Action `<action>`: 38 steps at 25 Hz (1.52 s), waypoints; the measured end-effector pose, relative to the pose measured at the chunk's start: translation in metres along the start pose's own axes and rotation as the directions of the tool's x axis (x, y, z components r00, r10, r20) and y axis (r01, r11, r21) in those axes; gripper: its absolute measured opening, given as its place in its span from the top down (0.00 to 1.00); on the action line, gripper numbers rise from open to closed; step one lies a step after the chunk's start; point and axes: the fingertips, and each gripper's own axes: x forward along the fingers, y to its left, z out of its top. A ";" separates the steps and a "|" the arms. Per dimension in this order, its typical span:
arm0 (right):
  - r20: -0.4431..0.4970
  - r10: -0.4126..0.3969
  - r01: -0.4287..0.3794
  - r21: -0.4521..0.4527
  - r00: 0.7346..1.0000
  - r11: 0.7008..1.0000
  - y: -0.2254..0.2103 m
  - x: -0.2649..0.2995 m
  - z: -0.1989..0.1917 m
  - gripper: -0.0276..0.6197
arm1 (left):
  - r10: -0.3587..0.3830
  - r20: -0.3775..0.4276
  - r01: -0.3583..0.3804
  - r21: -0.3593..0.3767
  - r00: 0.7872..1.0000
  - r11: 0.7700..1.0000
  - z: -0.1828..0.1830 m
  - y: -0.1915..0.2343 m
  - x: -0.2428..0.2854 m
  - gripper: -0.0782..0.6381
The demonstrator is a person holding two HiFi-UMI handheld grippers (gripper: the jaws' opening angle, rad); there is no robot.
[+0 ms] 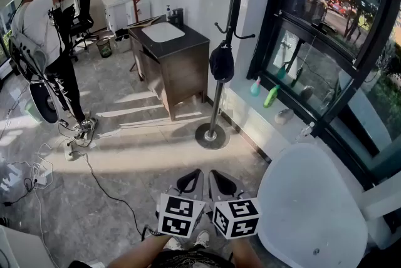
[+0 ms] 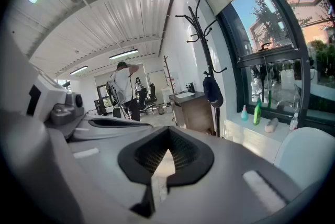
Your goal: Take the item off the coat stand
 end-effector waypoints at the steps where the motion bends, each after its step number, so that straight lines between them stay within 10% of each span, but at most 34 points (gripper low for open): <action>1: -0.003 0.003 -0.003 -0.001 1.000 1.000 -0.002 0.001 0.000 0.95 | 0.000 -0.002 0.000 0.000 1.000 1.000 0.001 -0.001 0.003 0.89; 21: 0.011 0.026 -0.026 0.014 1.000 1.000 -0.076 0.041 0.013 0.95 | 0.031 -0.020 -0.031 -0.009 0.999 0.999 0.016 -0.008 0.083 0.89; 38: 0.023 -0.081 0.080 0.040 0.996 0.996 -0.122 0.186 0.072 0.95 | -0.093 -0.006 0.093 -0.016 0.996 0.995 0.070 0.090 0.195 0.89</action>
